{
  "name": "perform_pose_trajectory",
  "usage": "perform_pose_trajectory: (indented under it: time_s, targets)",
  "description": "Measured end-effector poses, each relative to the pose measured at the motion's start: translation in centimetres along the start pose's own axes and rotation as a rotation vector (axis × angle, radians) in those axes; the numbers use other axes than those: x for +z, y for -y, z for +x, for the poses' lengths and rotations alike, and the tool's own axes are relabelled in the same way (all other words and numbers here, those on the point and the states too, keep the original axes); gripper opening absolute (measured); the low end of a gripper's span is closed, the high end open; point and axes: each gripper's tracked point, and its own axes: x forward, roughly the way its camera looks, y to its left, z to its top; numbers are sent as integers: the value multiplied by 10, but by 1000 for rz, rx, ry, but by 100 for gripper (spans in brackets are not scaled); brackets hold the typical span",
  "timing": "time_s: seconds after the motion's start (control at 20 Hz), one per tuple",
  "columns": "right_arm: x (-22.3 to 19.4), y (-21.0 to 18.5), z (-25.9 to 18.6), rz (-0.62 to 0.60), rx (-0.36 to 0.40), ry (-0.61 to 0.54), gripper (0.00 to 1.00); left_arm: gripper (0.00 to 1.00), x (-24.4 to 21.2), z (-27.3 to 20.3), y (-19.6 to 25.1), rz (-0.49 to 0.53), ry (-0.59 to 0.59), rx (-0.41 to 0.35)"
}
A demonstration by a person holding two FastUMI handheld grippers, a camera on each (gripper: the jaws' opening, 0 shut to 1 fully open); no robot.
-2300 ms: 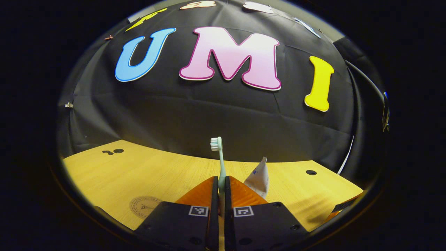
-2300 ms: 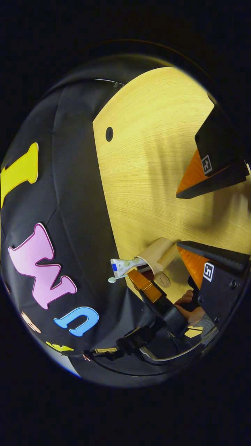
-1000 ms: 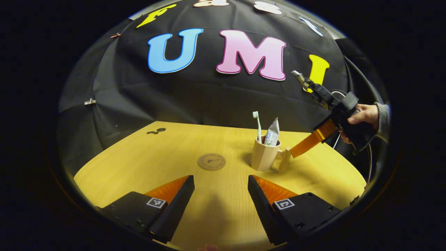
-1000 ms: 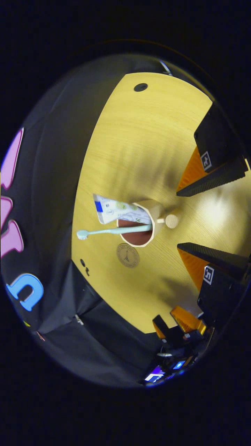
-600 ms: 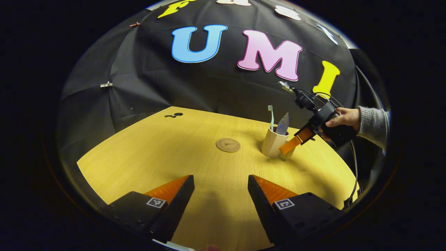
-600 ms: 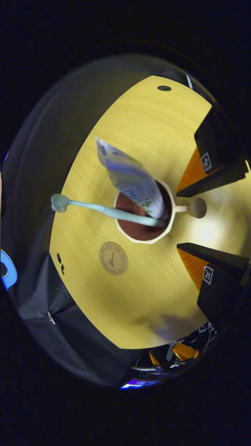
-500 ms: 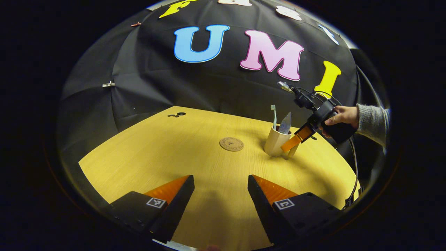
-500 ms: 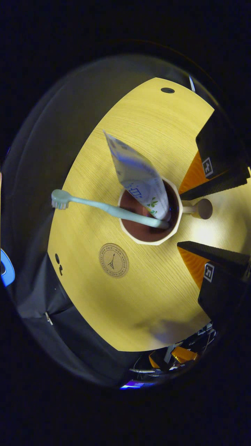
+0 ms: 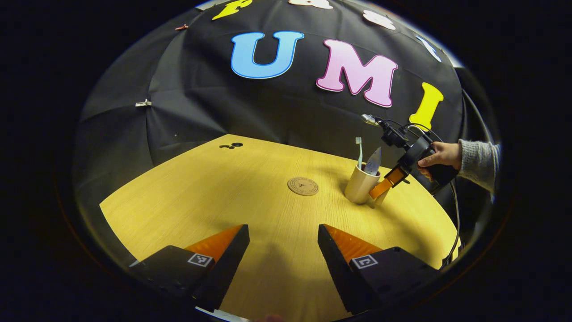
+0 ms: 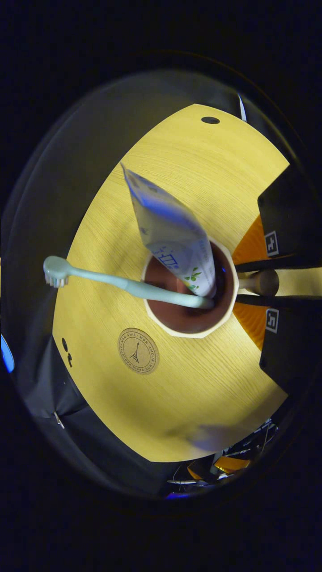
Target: Put the toothbrush and toothpaste on the desktop into the cup, then pick up the cup and place it on the coaster on the desktop.
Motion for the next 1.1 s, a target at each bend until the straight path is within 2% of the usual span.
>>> perform_pose_trajectory:
  time_s: [0.15, 0.3, 0.45, 0.85, 1.1]
  targets:
    - [1, 0, -1, -12, 0, 28, 21, 97, 2, 1, 0, -3, 4, -2]
    - [4, -3, -4, 5, 29, 52, 21, 97, 4, 2, -3, -2, 5, -2]
    - [11, -7, -12, 15, 28, 80, 21, 97, 3, 2, -3, -1, 8, -5]
    - [63, -58, -13, 2, 71, 119, 20, 97, 21, -6, -30, 22, 24, 9]
    - [96, -96, 4, -24, 95, 117, 20, 97, 29, -11, -56, -32, 41, 44]
